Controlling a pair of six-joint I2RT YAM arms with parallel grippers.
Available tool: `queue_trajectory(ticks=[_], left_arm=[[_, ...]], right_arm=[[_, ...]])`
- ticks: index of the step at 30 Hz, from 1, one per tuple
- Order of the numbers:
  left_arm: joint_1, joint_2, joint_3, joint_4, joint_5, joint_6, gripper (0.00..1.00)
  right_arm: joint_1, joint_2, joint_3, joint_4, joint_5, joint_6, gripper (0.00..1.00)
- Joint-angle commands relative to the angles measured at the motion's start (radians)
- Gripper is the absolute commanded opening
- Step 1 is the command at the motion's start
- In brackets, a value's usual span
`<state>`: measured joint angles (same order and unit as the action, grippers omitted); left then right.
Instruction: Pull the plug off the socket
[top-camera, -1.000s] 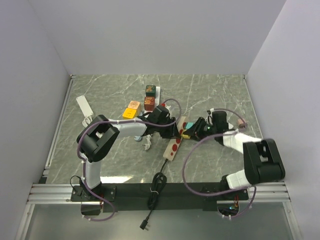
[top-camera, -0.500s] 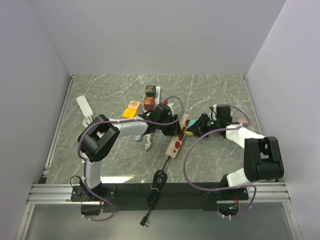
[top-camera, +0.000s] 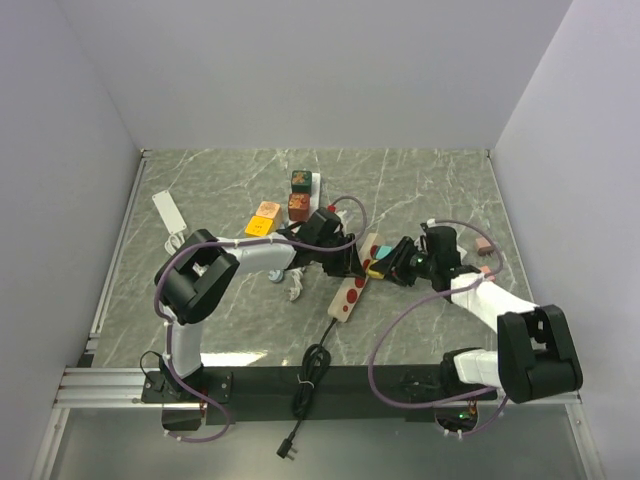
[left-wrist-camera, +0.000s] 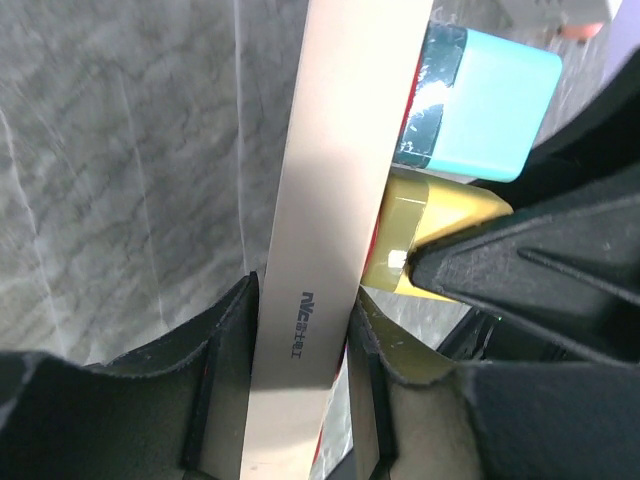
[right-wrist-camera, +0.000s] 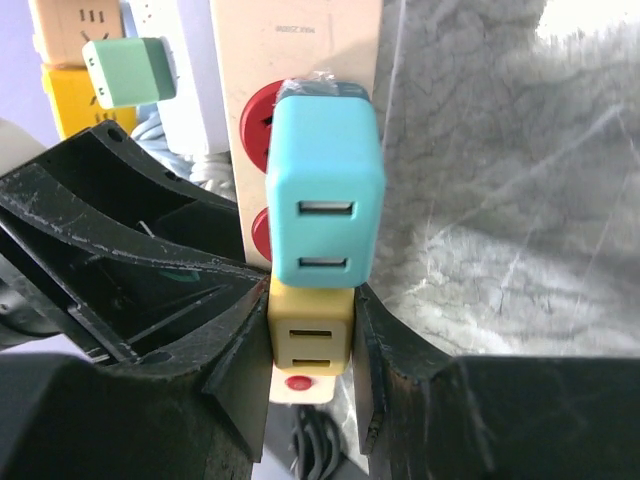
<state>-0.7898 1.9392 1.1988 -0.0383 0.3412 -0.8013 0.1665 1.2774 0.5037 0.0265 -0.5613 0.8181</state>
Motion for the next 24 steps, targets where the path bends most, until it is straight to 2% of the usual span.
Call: queue_trajectory(ticks=[1, 5, 11, 14, 18, 20, 24], left_arm=[[0.104, 0.063, 0.019, -0.196, -0.335, 0.031, 0.00], [0.107, 0.075, 0.048, -0.218, -0.338, 0.040, 0.00], [0.113, 0.037, -0.046, -0.195, -0.338, 0.039, 0.00], [0.115, 0.023, -0.097, -0.173, -0.338, 0.031, 0.00], [0.118, 0.010, -0.123, -0.163, -0.338, 0.024, 0.00], [0.120, 0.009, -0.114, -0.166, -0.338, 0.024, 0.00], [0.119, 0.020, -0.078, -0.172, -0.326, 0.028, 0.00]], right_arm=[[0.060, -0.099, -0.021, -0.036, 0.004, 0.050, 0.00], [0.027, -0.061, 0.018, -0.112, -0.015, -0.016, 0.00], [-0.162, 0.058, 0.182, -0.189, -0.112, -0.128, 0.00], [-0.191, 0.131, 0.220, -0.128, -0.155, -0.103, 0.00], [-0.183, 0.146, 0.222, -0.105, -0.189, -0.095, 0.00], [-0.179, 0.113, 0.220, -0.146, -0.174, -0.129, 0.00], [-0.183, 0.057, 0.170, -0.148, -0.031, -0.103, 0.00]])
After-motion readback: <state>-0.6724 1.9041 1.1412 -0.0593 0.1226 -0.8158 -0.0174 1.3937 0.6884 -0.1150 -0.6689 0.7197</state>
